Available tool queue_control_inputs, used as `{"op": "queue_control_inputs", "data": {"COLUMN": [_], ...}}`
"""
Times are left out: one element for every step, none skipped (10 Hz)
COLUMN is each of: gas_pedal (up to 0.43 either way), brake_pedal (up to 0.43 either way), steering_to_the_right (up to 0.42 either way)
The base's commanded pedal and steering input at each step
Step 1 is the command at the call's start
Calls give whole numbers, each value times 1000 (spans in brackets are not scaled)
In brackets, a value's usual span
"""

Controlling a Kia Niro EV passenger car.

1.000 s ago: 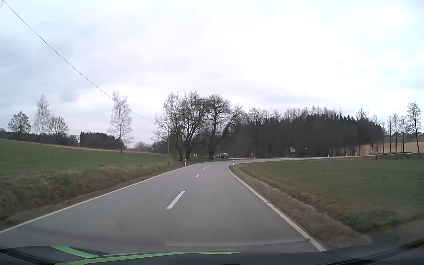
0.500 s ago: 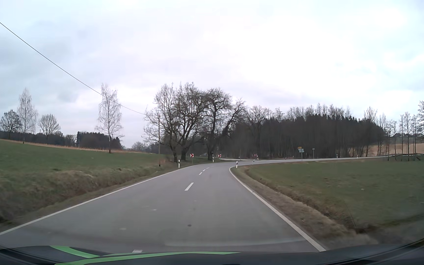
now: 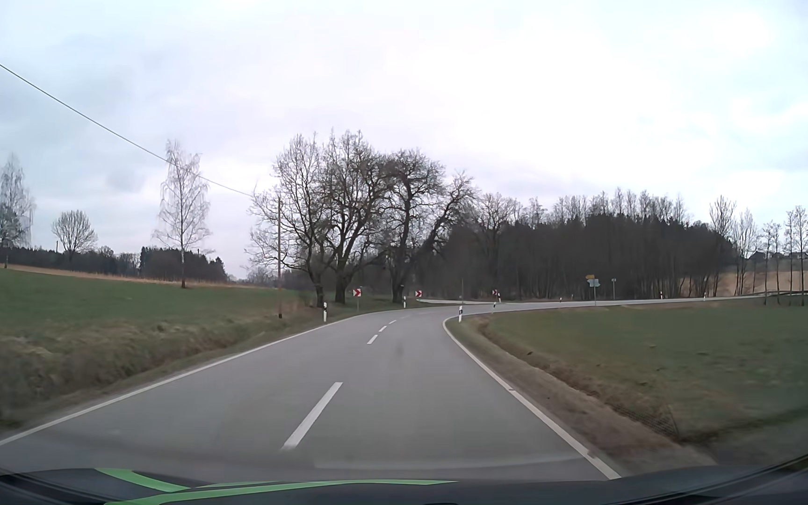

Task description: Follow the waypoints while adhering to traffic rules and regulations

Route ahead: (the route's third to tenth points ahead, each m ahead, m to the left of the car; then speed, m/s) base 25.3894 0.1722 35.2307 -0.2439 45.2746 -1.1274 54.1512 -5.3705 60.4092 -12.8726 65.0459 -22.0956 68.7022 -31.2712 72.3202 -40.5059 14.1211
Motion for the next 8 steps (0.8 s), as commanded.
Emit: {"op": "queue_control_inputs", "data": {"gas_pedal": [0,0,0,0,0,0,0,0], "brake_pedal": [171,171,171,177,183,189,195,195], "steering_to_the_right": [4,4,5,4,5,5,6,8]}}
